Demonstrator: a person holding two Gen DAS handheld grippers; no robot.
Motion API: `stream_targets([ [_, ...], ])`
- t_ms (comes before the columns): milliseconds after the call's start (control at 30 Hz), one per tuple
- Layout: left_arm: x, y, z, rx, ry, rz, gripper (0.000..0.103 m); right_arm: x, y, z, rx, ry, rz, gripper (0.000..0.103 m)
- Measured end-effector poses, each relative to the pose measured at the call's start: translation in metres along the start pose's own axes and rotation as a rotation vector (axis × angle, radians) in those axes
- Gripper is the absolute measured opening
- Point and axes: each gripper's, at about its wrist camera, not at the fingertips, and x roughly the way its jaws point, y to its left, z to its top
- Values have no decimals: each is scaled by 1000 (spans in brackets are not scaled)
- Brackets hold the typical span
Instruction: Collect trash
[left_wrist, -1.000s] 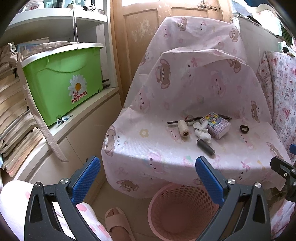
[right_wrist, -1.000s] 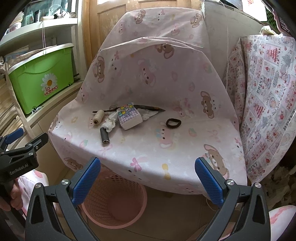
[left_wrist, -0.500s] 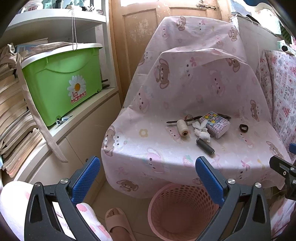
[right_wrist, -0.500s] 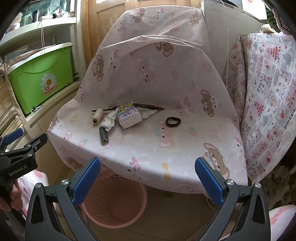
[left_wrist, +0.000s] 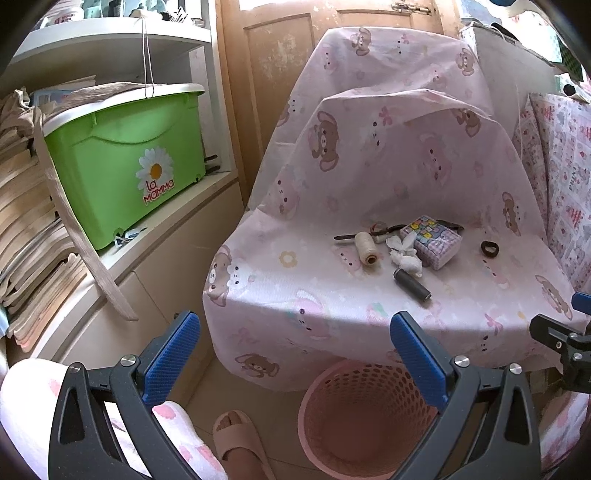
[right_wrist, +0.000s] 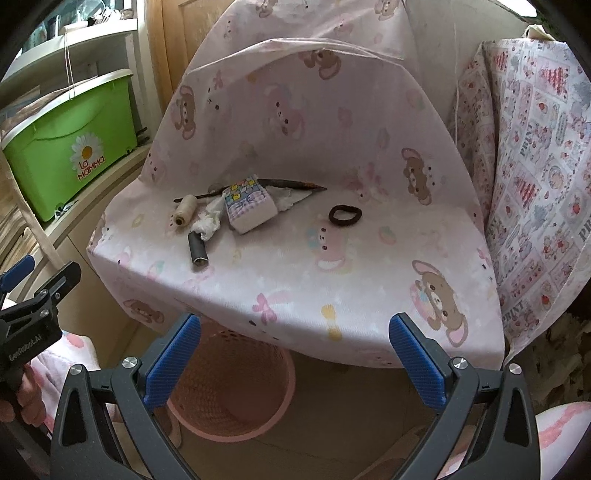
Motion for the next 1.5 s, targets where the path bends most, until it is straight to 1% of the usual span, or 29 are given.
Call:
stream_targets([
  [100,-1,-2,4,5,-4,-13,102,3,1,1,3,16,12,103],
  [167,0,-5,10,13,-3,-3,102,5,2,5,-7,26,22,103],
  [233,10,-9,18,31,44,-14,102,8,2,11,-7,30,34,103],
  [267,17,-12,24,37,73,-41,101,9,2,16,-5,35,46,103],
  [333,31,-18,32,38,126,-85,96,15,2,26,-15,55,48,103],
  [400,47,-25,42,37,193,-134,83,22,2,37,-34,61,37,103],
  [433,56,-30,46,35,223,-162,80,25,1,41,-39,65,32,103],
  [467,63,-34,48,37,246,-182,72,29,1,46,-46,71,26,103],
  [500,70,-41,50,46,273,-205,61,32,0,51,-58,72,20,102],
  [567,80,-55,52,58,305,-247,50,34,-6,57,-65,41,-17,101],
  [633,89,-69,52,52,331,-271,49,34,-13,60,-63,18,-43,101],
  [667,92,-74,51,47,344,-280,49,35,-18,60,-58,15,-42,101],
  [767,102,-88,52,30,369,-290,49,41,-28,59,-60,48,-4,101],
  [833,109,-96,52,28,385,-286,49,44,-33,57,-64,55,-10,101],
  [867,113,-99,51,35,392,-276,46,45,-35,56,-56,53,-28,101],
  [900,117,-104,50,48,403,-260,38,44,-36,55,-50,46,-41,101],
  [967,124,-112,48,83,424,-232,33,39,-38,55,-45,18,-50,101],
  [1033,125,-118,47,103,415,-212,34,37,-39,55,-47,11,-44,101],
  [1067,125,-120,47,110,412,-208,32,37,-39,55,-49,12,-37,101],
  [1133,123,-120,46,118,406,-214,18,37,-41,55,-51,11,-42,101],
  [1167,122,-119,47,123,404,-220,13,36,-42,55,-49,7,-48,101],
  [1200,121,-118,46,127,401,-223,10,35,-44,55,-47,5,-48,101],
  [1400,101,-97,51,172,345,-242,10,32,-59,61,0,17,-22,101],
  [1500,92,-76,61,154,290,-256,10,42,-64,76,18,52,-5,101],
])
